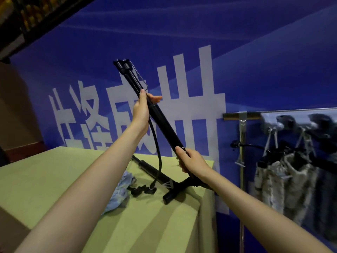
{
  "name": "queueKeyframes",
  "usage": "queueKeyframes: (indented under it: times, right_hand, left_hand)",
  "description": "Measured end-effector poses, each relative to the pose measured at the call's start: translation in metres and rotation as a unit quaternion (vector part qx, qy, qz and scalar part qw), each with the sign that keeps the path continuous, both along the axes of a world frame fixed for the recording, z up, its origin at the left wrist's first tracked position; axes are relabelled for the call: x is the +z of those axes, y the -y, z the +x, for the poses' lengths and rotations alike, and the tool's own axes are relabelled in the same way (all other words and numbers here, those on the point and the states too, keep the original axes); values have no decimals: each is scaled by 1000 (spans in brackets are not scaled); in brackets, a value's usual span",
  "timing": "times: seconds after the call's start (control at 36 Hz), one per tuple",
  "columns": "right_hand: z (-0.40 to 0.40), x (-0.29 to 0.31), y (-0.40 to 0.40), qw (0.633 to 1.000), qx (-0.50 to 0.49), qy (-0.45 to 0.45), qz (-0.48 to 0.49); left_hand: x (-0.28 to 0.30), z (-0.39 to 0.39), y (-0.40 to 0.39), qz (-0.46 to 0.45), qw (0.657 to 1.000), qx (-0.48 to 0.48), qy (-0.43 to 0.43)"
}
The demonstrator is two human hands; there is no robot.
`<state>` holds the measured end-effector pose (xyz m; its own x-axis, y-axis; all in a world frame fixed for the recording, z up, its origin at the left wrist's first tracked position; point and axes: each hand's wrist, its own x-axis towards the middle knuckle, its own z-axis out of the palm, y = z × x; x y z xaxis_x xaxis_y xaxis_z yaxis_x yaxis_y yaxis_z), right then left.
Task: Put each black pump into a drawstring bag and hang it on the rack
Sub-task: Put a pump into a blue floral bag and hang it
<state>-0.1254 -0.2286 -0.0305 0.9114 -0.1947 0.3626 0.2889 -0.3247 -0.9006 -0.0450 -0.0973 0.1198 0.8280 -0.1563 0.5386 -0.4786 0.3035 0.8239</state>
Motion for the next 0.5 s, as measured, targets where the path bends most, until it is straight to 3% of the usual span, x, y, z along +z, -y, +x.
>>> queueKeyframes:
  times: [0.33, 0.42, 0.5]
  right_hand:
    - [4, 13, -27, 998, 27, -3, 64]
    - [7, 25, -40, 998, 39, 8, 57]
    - [13, 30, -56, 997, 47, 5, 53]
  left_hand:
    - [1, -6, -19, 32, 999, -21, 9]
    - [16, 2, -37, 29, 999, 23, -12]
    - [32, 4, -60, 16, 993, 112, 27]
